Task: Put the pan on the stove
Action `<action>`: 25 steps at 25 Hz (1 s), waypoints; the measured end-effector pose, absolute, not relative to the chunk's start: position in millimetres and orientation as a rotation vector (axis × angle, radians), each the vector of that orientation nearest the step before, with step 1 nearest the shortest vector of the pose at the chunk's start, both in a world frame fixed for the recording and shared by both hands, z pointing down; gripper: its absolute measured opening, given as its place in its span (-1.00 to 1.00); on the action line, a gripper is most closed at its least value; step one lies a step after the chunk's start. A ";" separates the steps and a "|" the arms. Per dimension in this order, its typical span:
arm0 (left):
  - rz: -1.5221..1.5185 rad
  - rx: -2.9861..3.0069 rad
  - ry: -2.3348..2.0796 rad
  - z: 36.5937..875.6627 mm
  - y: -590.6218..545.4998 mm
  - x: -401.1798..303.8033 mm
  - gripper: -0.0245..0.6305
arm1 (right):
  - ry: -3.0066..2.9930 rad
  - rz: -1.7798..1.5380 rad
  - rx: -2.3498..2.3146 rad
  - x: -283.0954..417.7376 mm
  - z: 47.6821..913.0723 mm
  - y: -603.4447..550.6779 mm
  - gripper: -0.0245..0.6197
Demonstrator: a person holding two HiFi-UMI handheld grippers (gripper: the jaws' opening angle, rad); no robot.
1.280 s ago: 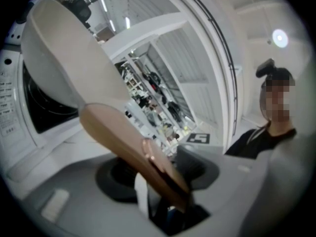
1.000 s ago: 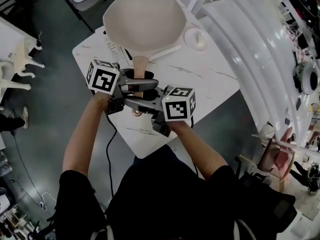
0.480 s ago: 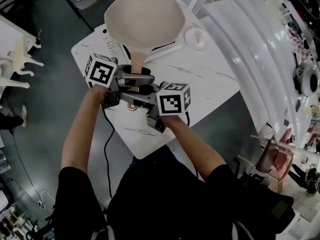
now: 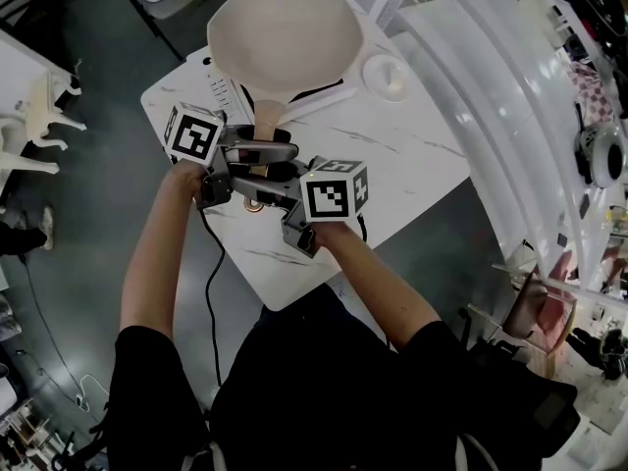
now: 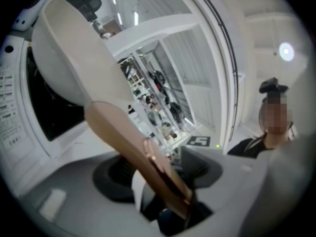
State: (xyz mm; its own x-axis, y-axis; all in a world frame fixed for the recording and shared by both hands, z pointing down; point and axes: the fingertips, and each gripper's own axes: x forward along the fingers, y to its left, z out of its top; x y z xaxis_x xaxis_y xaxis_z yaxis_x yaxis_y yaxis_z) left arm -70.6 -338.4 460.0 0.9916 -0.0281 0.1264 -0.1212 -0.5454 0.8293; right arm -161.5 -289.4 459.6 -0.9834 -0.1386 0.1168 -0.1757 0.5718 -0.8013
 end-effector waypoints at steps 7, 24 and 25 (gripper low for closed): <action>-0.033 2.065 -0.197 455.1 -344.8 -92.0 0.02 | -2.730 1.438 0.363 -153.6 460.5 -290.4 -0.18; 0.203 2.294 -0.824 437.3 -335.3 -154.7 -0.63 | -2.790 0.979 0.841 -97.9 433.3 -300.3 -0.65; 0.229 2.322 -0.882 433.5 -333.0 -158.0 -0.75 | -2.791 0.933 0.869 -95.0 429.6 -300.1 -0.71</action>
State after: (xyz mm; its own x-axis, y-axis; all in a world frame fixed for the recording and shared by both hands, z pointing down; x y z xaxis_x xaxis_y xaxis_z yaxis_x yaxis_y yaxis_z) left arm -158.0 -333.0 433.5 0.7601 -0.5363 0.3669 -0.6471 -0.5731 0.5028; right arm -95.0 -300.1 429.6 -0.8373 -0.4922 0.2380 -0.5363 0.6553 -0.5319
